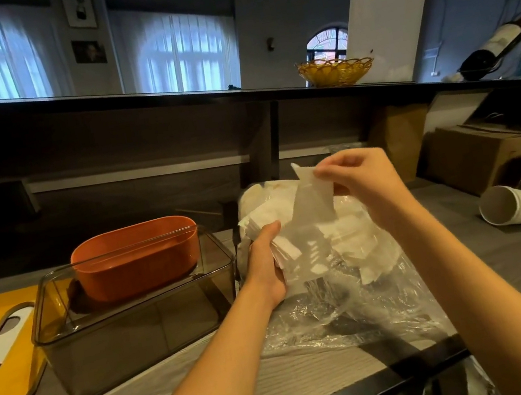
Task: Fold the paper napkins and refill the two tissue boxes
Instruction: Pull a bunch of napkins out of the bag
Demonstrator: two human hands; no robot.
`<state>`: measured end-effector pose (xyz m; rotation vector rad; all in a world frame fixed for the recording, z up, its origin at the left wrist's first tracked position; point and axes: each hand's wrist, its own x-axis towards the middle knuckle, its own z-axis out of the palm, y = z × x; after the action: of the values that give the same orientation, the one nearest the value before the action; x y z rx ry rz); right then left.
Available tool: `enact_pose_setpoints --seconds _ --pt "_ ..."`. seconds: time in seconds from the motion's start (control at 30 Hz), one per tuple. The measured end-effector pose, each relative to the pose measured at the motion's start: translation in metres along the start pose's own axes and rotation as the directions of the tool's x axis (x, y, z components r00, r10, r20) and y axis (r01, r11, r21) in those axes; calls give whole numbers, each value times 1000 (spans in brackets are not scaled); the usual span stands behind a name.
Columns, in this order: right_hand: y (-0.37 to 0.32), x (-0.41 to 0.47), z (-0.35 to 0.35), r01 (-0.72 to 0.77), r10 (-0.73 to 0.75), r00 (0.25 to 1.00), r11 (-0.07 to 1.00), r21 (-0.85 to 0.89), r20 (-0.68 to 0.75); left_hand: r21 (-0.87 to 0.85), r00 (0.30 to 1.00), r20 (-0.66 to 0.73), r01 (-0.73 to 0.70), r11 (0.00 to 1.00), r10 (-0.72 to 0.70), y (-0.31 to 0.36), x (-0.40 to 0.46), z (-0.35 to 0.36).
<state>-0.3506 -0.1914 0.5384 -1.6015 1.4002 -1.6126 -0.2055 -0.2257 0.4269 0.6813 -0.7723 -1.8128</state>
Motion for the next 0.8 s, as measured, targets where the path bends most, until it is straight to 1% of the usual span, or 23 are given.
enact_pose_setpoints --seconds 0.07,0.13,0.17,0.2,0.23,0.3,0.33,0.4,0.43,0.5,0.67,0.8 --pt "-15 -1 -7 -19 3 992 991 132 122 -13 1000 1 12 1000 -12 -1 1 0" --pt "-22 -2 -12 -71 -8 959 961 268 283 -34 1000 -6 9 999 -9 -1 1 0" --pt "-23 -3 -12 -110 -8 940 940 324 341 -43 1000 -9 0 999 0 -1 2 1" --pt "-21 -3 -10 -147 9 928 927 345 372 -50 1000 -9 -6 999 6 -1 2 1" --pt "-17 -2 -7 -172 44 926 934 314 375 -58 1000 -3 -5 998 5 -1 1 2" --pt "-3 2 2 -209 135 917 964 163 376 -57 1000 1 13 998 -12 -1 0 2" --pt "4 4 7 -245 191 899 965 93 394 -45 1000 -1 12 999 -12 -1 1 2" --pt "17 8 15 -331 306 852 944 -17 425 -26 1000 -3 -16 1000 16 -2 1 2" --pt "20 10 18 -370 358 835 927 -54 419 -35 1000 3 -29 999 29 -2 2 2" --pt "24 14 22 -428 428 824 900 -87 372 -49 999 14 -33 998 33 -1 0 2" --pt "20 17 30 -443 461 842 887 -128 282 6 1000 -24 4 1000 -4 -2 3 1" --pt "21 16 34 -382 423 881 900 -211 210 42 1000 -6 -23 999 23 -5 5 0"
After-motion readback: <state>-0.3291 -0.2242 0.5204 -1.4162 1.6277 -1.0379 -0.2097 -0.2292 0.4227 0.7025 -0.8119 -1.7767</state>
